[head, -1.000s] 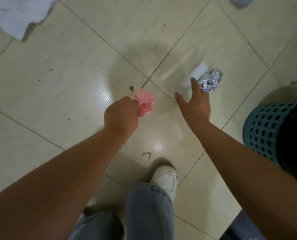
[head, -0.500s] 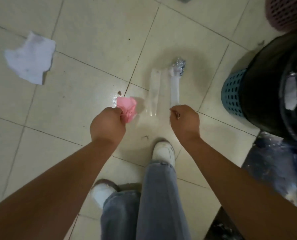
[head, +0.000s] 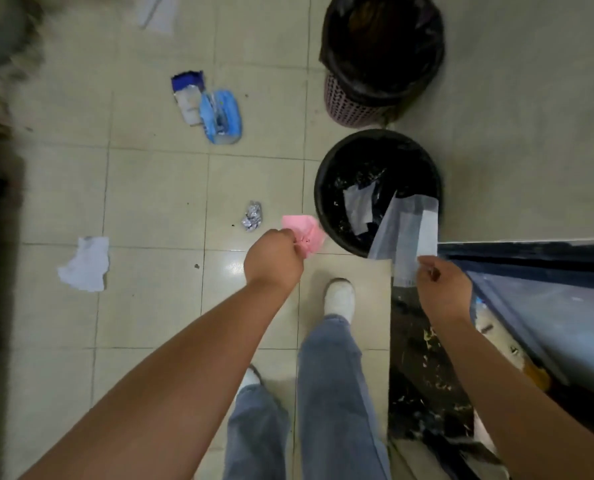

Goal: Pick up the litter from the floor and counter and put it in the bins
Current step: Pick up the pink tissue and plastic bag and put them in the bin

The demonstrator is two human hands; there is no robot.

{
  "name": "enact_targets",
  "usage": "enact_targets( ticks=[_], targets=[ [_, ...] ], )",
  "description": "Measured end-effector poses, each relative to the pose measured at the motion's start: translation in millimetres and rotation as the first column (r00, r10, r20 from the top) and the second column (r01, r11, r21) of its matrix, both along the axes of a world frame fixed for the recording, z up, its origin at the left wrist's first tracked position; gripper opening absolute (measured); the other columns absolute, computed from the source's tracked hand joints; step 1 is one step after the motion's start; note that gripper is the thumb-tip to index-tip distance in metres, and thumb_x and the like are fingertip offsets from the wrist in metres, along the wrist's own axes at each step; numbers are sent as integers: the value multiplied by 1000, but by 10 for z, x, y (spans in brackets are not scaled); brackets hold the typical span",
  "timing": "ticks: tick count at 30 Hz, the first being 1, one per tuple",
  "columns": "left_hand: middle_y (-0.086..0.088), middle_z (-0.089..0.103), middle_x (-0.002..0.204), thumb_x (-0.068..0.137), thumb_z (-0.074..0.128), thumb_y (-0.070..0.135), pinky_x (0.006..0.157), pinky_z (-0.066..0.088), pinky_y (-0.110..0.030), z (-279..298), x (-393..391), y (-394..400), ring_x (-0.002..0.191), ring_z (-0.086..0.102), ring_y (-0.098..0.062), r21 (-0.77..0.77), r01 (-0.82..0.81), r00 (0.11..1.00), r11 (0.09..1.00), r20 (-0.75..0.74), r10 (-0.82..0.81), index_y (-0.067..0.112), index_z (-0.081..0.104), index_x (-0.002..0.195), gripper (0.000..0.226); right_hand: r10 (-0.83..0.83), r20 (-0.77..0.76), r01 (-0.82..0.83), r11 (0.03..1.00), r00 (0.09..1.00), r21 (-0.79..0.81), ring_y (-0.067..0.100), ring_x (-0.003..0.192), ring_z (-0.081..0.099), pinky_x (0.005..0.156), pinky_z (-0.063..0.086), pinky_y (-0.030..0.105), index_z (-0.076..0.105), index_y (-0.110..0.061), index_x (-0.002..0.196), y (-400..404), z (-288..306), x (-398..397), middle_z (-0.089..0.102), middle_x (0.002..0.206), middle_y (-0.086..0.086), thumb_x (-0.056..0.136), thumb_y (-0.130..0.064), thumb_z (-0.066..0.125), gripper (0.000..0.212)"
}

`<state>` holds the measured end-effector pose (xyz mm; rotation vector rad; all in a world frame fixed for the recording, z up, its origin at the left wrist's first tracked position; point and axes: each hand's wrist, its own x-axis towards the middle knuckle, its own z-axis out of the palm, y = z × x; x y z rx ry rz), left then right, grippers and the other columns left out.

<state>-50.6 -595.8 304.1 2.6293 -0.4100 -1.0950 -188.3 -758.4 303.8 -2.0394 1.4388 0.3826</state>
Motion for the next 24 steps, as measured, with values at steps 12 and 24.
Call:
enact_targets(
  ticks=[12, 24],
  targets=[
    [-18, 57, 127, 95, 42, 4, 97, 46, -35, -588, 633, -1737, 118, 55, -32, 125, 10, 997, 992, -77, 0, 4, 52, 128, 35, 218, -164, -169, 948, 962, 270, 42, 117, 53, 100, 42, 42, 54, 9, 120, -1259, -1013, 756, 56, 127, 30, 94, 3, 40, 31],
    [-8, 12, 160, 100, 37, 22, 120, 15, -42, -950, 302, -1405, 149, 4, -29, 249, 187, 978, 950, -142, -156, 17, 22, 149, 51, 720, -221, -658, 693, 658, 295, 33, 138, 32, 112, 31, 44, 31, -12, 143, -1281, -1059, 747, 32, 153, 12, 97, -30, 39, 51]
  ],
)
